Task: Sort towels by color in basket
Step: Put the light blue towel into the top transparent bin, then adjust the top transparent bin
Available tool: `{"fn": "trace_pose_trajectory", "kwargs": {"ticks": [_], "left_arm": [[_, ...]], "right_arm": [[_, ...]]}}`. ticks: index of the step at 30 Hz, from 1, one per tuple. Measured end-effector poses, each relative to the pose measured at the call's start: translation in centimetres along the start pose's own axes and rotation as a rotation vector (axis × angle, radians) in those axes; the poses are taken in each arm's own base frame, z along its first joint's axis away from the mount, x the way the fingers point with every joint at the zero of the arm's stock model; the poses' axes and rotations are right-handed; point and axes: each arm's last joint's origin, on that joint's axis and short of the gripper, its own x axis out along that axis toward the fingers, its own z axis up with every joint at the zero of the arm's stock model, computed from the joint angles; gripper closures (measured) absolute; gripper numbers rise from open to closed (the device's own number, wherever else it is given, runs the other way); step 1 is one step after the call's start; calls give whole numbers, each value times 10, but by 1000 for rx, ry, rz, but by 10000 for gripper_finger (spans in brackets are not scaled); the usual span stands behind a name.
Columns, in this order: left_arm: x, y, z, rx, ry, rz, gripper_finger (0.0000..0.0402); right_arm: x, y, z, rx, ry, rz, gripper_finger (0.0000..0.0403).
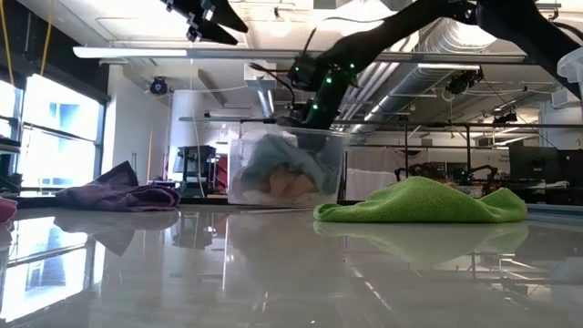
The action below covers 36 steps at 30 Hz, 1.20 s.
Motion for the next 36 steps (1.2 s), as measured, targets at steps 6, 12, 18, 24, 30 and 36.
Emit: {"fn": "trace_pose_trajectory", "kwargs": {"ticks": [6,12,18,24,30,36], "left_arm": [[0,5,-1,-1,7,20,104],[-1,13,-2,-10,10,54,104],[-2,21,-8,-91,62,78,104],[3,28,-40,-396,363,110,104],[48,31,-80,-477,660,71,104],[98,36,-110,-545,738,80,104]], "right_arm": [[5,-15,-7,13,83,-41,401],[-17,-28,17,29,69,-41,399],[-45,-32,40,38,14,-4,398],[-87,-35,62,64,-35,43,390],[-132,-40,75,64,-131,195,343],[-171,-35,71,33,-161,284,315]]}}
